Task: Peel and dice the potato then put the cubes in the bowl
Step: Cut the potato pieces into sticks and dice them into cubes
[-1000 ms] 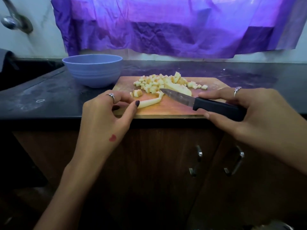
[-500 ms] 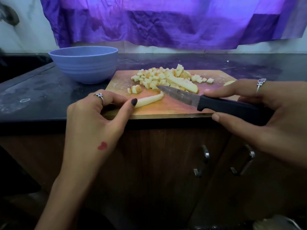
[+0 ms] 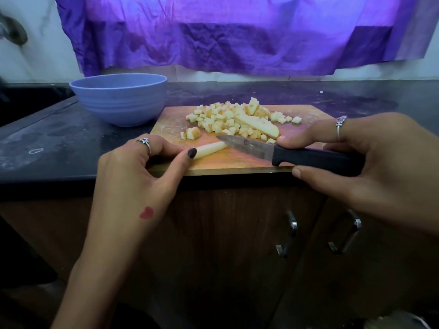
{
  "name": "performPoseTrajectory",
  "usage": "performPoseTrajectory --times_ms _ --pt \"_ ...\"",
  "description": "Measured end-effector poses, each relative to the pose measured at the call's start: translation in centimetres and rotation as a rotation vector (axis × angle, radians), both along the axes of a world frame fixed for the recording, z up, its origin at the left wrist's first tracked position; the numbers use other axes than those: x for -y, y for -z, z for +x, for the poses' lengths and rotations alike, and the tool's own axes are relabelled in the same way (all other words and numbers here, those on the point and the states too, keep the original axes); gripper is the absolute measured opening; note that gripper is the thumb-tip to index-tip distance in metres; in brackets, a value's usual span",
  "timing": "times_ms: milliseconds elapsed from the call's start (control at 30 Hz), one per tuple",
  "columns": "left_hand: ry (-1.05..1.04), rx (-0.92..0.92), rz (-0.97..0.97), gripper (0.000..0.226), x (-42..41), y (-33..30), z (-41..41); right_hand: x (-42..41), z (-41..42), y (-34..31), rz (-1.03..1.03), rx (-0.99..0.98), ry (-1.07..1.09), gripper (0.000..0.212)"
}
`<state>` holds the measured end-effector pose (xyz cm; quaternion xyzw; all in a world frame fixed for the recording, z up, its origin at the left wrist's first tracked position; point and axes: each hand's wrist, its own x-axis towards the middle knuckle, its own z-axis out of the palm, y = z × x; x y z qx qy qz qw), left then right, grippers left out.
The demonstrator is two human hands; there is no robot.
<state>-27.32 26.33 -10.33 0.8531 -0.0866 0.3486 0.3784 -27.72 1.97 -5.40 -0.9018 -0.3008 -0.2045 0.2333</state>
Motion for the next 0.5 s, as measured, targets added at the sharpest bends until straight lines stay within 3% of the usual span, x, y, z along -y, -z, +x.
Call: performPoseTrajectory --times_ms 133,267,500 --pt "-0.029 -0.054 0.029 0.009 0.0 -0.4 0.1 -0.3 0.1 0.0 -0.041 -0.026 0.011 0.03" --pt "-0.044 -0.128 0.057 0.007 -0.1 -1.3 0.1 -1.2 -0.9 0.4 -0.206 0.145 0.127 0.031" --pt "-0.042 -0.279 0.119 0.011 -0.5 -3.2 0.7 -0.4 -0.8 0.6 0.058 0.062 0.092 0.029"
